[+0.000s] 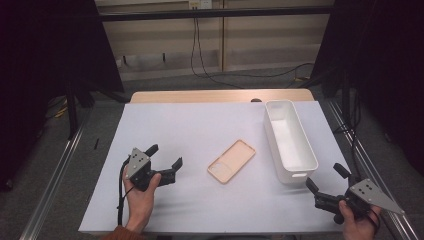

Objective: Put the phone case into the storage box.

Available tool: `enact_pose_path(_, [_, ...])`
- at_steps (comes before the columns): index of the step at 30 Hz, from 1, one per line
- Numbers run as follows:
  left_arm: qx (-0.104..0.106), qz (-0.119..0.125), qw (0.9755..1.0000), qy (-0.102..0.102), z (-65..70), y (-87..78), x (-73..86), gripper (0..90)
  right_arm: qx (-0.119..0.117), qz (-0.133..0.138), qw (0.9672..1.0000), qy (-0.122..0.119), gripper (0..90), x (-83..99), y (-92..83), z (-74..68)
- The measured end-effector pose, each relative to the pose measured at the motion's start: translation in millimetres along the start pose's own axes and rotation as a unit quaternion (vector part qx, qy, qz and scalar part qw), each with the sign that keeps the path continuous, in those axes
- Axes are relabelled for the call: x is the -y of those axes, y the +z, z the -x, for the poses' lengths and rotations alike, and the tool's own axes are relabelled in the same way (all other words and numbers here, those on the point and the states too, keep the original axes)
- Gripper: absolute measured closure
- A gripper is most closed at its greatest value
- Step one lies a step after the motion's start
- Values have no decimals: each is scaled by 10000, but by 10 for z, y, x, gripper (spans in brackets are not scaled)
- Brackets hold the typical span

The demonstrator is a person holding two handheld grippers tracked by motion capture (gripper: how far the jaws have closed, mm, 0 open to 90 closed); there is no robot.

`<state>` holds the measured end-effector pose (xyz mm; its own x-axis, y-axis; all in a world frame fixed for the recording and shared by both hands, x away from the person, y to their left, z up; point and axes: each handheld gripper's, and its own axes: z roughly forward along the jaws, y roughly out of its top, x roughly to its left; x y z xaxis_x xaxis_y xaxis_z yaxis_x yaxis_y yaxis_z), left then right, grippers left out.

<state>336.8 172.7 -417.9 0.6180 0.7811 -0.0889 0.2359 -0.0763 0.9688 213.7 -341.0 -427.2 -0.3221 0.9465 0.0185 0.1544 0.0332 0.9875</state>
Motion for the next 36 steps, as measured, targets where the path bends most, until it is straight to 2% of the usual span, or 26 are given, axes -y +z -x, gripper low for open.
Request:
enact_pose_path(2, [-19, 31, 10000, 90, -11, 14, -37, 36, -7, 2, 10000, 6, 4, 0, 1, -3])
enact_pose_path(5, [-15, 135, 9999, -27, -20, 55, -80, 33, -14, 1, 10000, -7, 4, -2, 1, -3])
enact_pose_path(11, [91, 26, 9999, 84, 18, 223, -100, 33, -16, 2, 10000, -7, 3, -2, 4, -3])
enact_pose_path(20, [195, 37, 9998, 17, 68, 411, -165, 33, -8, 2, 10000, -6, 4, -1, -1, -3])
enact_pose_path(29, [211, 34, 9995, 232, 132, 557, -206, 36, -14, 2, 10000, -8, 4, -1, 0, -4])
enact_pose_path(35, [227, 63, 9996, 177, 133, 672, -231, 37, -17, -5, 10000, -8, 3, 0, 1, -3])
enact_pose_path(36, [223, 47, 9995, 229, 138, 696, -235, 37, -24, -6, 10000, -15, 3, 0, 2, -2])
